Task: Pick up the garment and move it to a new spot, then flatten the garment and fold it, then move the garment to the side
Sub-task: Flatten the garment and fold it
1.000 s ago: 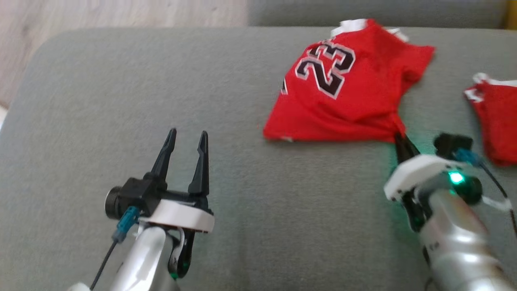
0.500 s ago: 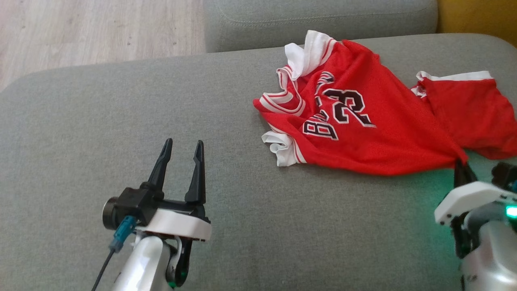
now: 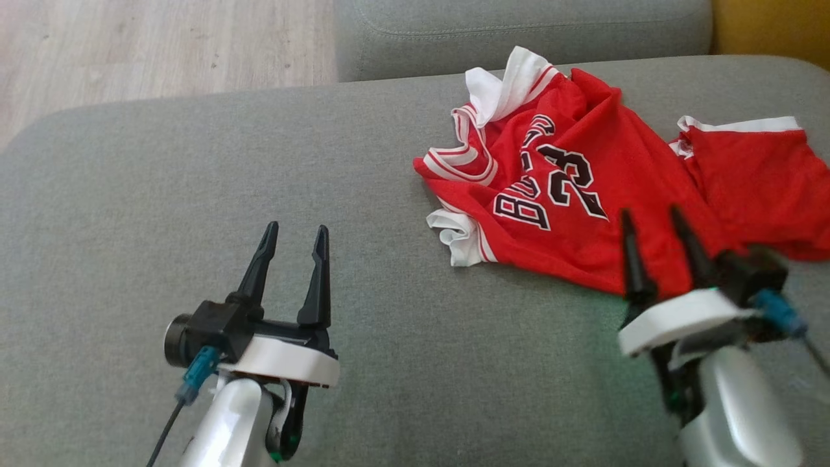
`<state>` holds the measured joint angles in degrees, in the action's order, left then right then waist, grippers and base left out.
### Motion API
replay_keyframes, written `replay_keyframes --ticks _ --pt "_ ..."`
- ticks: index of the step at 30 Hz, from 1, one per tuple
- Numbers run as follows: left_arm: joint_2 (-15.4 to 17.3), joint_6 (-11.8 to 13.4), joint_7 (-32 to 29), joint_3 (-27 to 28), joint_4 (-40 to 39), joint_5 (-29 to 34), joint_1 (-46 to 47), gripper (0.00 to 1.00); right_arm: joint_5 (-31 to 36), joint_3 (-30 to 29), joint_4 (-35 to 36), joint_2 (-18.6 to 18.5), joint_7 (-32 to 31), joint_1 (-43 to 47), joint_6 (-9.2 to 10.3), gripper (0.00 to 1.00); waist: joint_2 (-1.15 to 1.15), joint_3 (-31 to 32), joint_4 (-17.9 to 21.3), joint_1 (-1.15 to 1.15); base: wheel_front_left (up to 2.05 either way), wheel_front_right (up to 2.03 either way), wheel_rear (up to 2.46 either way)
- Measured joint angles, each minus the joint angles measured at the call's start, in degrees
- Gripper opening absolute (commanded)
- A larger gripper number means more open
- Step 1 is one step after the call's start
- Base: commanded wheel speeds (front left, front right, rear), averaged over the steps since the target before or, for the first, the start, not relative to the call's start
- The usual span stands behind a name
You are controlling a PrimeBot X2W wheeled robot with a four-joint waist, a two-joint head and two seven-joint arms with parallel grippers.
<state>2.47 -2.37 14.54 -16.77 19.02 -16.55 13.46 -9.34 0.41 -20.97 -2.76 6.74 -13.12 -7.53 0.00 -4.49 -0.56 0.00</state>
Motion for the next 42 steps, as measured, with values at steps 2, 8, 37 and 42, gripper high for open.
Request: replay_keyframes --ticks 2,8,37,42 --pt "0.0 -0.16 0.0 -0.01 0.01 0.0 0.0 1.0 -2.01 3.26 1.51 -0.02 1.11 1.8 0.0 1.0 0.0 0.03 -0.32 0.0 0.0 0.0 0.0" --pt "0.0 -0.18 0.0 -0.14 0.03 0.0 0.0 1.0 -3.56 9.23 1.94 -0.01 1.69 4.3 0.0 1.0 0.0 -0.02 -1.65 0.0 0.0 0.0 0.0" --pt "0.0 -0.05 0.0 -4.15 0.88 -1.22 2.13 1.0 1.83 17.28 -23.64 -0.74 -5.02 -15.83 0.0 1.0 0.0 -6.0 -12.55 0.0 0.0 0.0 0.0" --pt "-0.01 0.36 0.0 -4.98 0.82 -1.82 2.7 1.0 2.96 17.16 -29.73 -0.81 -5.56 -19.38 0.0 1.0 0.0 -6.83 -13.32 0.0 0.0 0.0 0.0"
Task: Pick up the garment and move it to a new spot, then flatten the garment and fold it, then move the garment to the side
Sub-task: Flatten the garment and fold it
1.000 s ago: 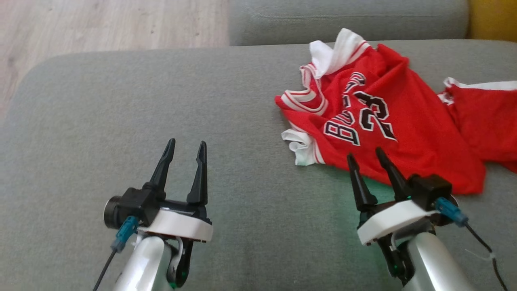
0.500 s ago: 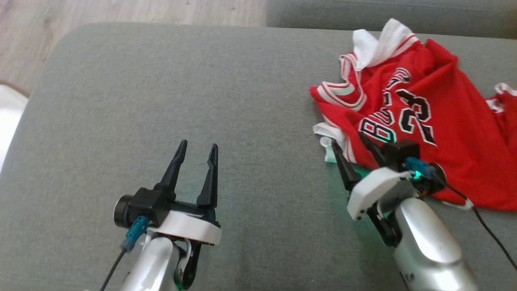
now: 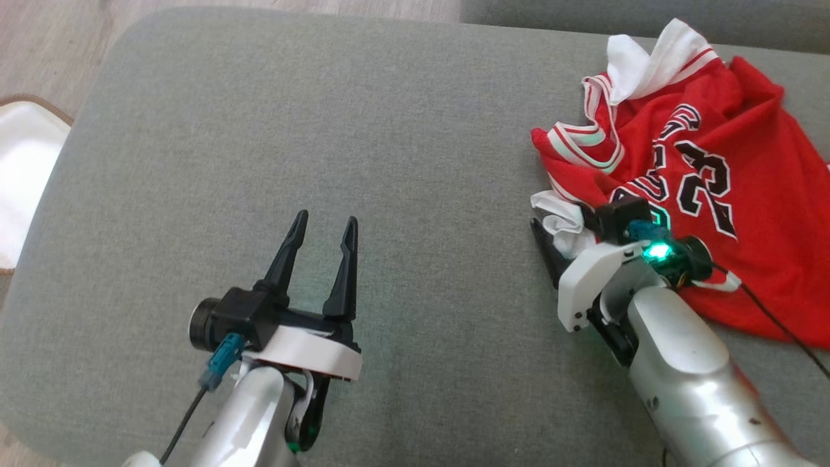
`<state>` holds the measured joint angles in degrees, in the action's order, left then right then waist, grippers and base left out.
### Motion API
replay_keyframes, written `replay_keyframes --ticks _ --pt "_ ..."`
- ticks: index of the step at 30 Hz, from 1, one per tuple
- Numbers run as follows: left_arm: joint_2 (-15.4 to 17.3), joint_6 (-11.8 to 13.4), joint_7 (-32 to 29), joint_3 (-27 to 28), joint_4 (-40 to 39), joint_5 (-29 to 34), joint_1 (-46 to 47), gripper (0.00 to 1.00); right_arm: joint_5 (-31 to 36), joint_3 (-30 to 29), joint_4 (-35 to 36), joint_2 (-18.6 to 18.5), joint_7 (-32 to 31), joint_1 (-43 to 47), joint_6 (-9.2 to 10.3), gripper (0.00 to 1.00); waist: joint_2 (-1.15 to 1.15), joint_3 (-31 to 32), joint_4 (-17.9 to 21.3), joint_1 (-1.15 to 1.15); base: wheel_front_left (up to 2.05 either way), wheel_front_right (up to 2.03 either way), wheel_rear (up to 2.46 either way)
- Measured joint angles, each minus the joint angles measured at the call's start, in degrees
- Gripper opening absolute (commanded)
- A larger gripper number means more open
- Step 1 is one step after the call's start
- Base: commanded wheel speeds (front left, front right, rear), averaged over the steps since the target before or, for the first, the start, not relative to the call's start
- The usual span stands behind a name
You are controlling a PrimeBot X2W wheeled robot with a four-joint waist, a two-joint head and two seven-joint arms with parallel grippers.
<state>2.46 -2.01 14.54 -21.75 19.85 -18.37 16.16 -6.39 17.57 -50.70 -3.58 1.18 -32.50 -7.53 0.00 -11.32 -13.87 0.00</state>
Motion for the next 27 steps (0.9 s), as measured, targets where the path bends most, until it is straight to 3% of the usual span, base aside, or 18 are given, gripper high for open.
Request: replay_keyframes --ticks 8,10,15,27 --pt "0.0 0.48 0.0 -0.57 -0.13 -1.02 0.55 1.0 0.33 1.02 -6.47 0.0 1.03 -4.8 0.0 1.0 0.0 -1.19 -0.6 0.0 0.0 0.0 0.0" --pt "0.0 0.48 0.0 -0.85 -0.22 -1.3 0.93 1.0 -0.44 1.41 -7.78 0.01 1.56 -5.83 0.0 0.0 0.0 -1.37 -0.63 0.0 0.0 0.0 0.0" --pt "0.0 0.49 0.0 -1.16 -0.16 -1.32 1.26 1.0 -6.77 6.5 -7.42 -0.3 4.92 -6.28 0.0 0.0 0.0 -1.18 -0.87 0.0 0.0 0.0 0.0" --pt "-0.01 0.52 0.0 -1.32 -0.08 -1.43 1.24 1.0 -22.04 26.73 2.58 -0.41 10.45 -9.01 0.0 0.0 0.0 0.29 -2.69 0.0 0.0 0.0 0.0"
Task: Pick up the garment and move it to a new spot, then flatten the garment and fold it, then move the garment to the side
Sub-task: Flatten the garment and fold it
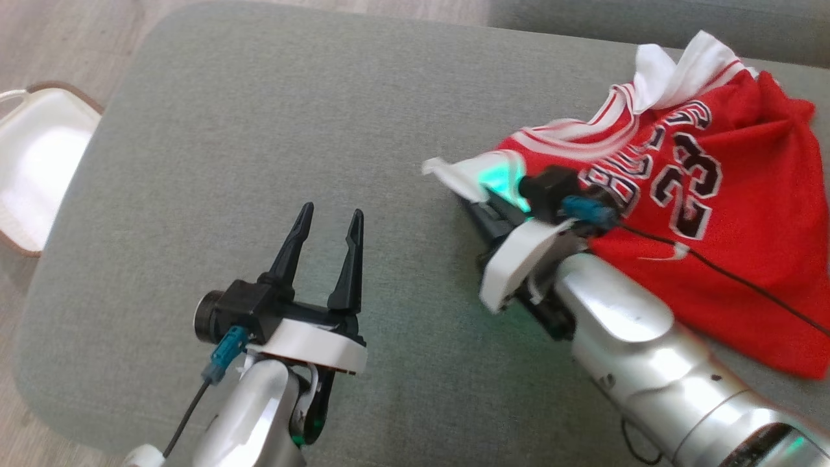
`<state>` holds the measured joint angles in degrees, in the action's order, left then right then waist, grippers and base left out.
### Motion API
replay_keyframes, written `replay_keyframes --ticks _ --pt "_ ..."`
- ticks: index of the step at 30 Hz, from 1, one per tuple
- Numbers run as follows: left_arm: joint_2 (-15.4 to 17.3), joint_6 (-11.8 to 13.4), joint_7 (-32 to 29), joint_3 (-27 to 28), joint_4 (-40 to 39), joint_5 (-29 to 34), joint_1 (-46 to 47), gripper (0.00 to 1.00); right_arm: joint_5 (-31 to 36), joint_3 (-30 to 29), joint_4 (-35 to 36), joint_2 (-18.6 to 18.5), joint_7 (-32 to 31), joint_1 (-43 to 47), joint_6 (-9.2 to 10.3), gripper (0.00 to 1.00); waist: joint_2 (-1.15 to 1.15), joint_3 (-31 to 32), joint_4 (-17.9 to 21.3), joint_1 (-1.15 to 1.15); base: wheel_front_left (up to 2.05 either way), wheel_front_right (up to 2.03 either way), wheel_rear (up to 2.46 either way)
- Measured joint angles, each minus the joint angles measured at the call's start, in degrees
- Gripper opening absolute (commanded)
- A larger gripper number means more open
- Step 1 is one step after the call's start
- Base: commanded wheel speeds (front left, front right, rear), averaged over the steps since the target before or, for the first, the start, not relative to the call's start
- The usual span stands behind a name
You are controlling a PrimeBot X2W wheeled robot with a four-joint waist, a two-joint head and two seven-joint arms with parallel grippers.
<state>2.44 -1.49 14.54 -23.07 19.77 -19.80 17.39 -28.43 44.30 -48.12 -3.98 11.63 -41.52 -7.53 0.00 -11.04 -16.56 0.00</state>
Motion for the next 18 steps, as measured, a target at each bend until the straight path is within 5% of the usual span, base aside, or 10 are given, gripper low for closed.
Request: replay_keyframes --ticks 10,11,12,18 --pt "0.01 0.48 0.0 -0.38 0.08 -0.56 -0.24 1.0 -11.63 20.74 6.58 -0.03 0.55 -1.35 0.0 0.0 0.0 1.02 -2.7 0.0 0.0 0.0 0.0" --pt "0.01 0.48 0.0 -0.36 0.13 -0.56 -0.29 1.0 -13.0 22.78 7.1 -0.02 0.55 -1.38 0.0 0.32 0.0 1.1 -2.77 0.0 0.0 0.0 0.0" --pt "0.01 0.49 0.0 -0.32 0.22 -0.56 -0.3 1.0 -14.02 24.46 7.19 0.01 0.47 -1.4 0.0 1.0 0.0 1.17 -2.77 0.0 0.0 0.0 0.0" --pt "0.03 0.52 0.0 1.18 0.48 -0.2 -0.53 1.0 -17.06 28.11 4.63 0.07 0.15 -1.86 0.0 1.0 0.0 1.87 -1.2 0.0 0.0 0.0 0.0"
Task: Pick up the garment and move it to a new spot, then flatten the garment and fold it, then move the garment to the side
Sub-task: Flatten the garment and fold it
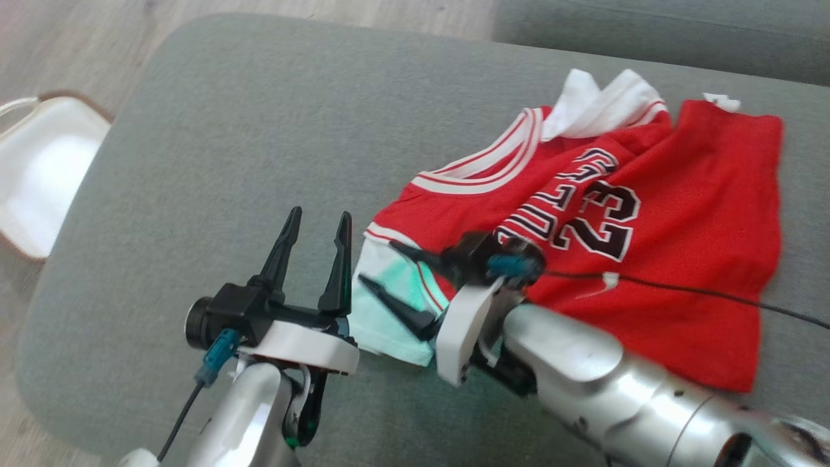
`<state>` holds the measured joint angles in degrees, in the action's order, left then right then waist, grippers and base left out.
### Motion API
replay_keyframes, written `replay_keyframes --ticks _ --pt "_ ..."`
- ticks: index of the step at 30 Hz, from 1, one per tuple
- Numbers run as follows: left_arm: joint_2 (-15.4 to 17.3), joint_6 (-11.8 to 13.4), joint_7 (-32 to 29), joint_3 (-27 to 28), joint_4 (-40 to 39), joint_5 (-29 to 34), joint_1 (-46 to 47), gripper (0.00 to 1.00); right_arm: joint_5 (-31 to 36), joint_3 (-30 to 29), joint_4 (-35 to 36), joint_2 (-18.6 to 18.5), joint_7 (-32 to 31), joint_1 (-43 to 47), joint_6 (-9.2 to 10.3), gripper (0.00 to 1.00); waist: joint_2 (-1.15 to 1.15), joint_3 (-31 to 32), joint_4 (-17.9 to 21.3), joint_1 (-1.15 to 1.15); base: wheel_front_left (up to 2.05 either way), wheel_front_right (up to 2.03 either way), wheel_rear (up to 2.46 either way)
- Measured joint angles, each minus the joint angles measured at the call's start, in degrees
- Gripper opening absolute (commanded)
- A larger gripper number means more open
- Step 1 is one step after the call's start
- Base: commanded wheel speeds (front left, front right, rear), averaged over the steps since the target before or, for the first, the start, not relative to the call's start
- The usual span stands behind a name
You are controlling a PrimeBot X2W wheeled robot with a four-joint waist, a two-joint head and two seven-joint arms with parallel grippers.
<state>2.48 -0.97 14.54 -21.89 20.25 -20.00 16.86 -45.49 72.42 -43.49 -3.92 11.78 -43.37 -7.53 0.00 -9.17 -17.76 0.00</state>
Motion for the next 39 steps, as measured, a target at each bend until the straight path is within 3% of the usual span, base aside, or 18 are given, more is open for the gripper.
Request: replay_keyframes --ticks 3,6,11,14,16,21,28,34,39 --pt "-0.01 -0.03 -0.01 0.8 0.0 0.87 -0.35 1.0 -1.2 -1.52 -1.34 -0.76 1.51 -1.04 0.0 1.0 0.0 0.53 1.45 0.0 0.0 0.0 0.0" --pt "0.0 -0.03 0.0 1.77 -0.13 0.97 -0.86 1.0 -0.8 -6.81 -2.65 -3.0 2.43 -2.04 0.0 1.0 0.0 1.15 3.1 0.0 0.0 0.0 0.0" --pt "0.01 -0.07 0.0 3.13 -0.63 1.92 -1.12 1.0 7.0 -26.47 -1.34 -9.47 2.45 -1.2 0.0 1.0 0.0 2.13 6.05 0.0 0.0 0.0 0.0" --pt "0.03 -0.24 0.0 3.75 -1.02 2.2 -1.6 1.0 12.92 -38.16 0.34 -11.48 2.59 3.37 0.0 1.0 0.0 2.75 7.74 0.0 0.0 0.0 0.0" --pt "0.09 -0.56 0.0 4.13 -1.01 2.43 -2.67 1.0 18.63 -47.54 2.14 -11.16 2.59 11.14 0.0 1.0 0.0 3.37 9.37 0.0 0.0 0.0 0.0" --pt "0.2 -0.6 0.0 5.33 -1.04 2.91 -3.72 1.0 25.91 -60.01 5.57 -6.92 2.58 23.26 0.0 1.0 0.0 4.27 12.03 0.0 0.0 0.0 0.0" --pt "0.25 -1.16 0.0 6.55 -1.13 2.93 -3.9 1.0 31.69 -66.97 11.93 -0.64 2.58 32.76 0.0 1.0 0.0 4.1 15.32 0.0 0.0 0.0 0.0" --pt "1.46 -2.83 -0.05 6.64 0.73 4.22 -2.25 1.0 33.14 -67.34 17.06 0.43 2.31 32.1 0.0 1.0 0.0 2.6 18.24 0.0 0.0 0.0 0.0" --pt "4.47 -4.83 -4.05 5.05 3.22 4.44 5.27 1.0 33.54 -67.41 19.75 0.59 1.59 31.09 0.0 1.0 0.0 0.23 20.09 0.0 0.0 0.0 0.0"
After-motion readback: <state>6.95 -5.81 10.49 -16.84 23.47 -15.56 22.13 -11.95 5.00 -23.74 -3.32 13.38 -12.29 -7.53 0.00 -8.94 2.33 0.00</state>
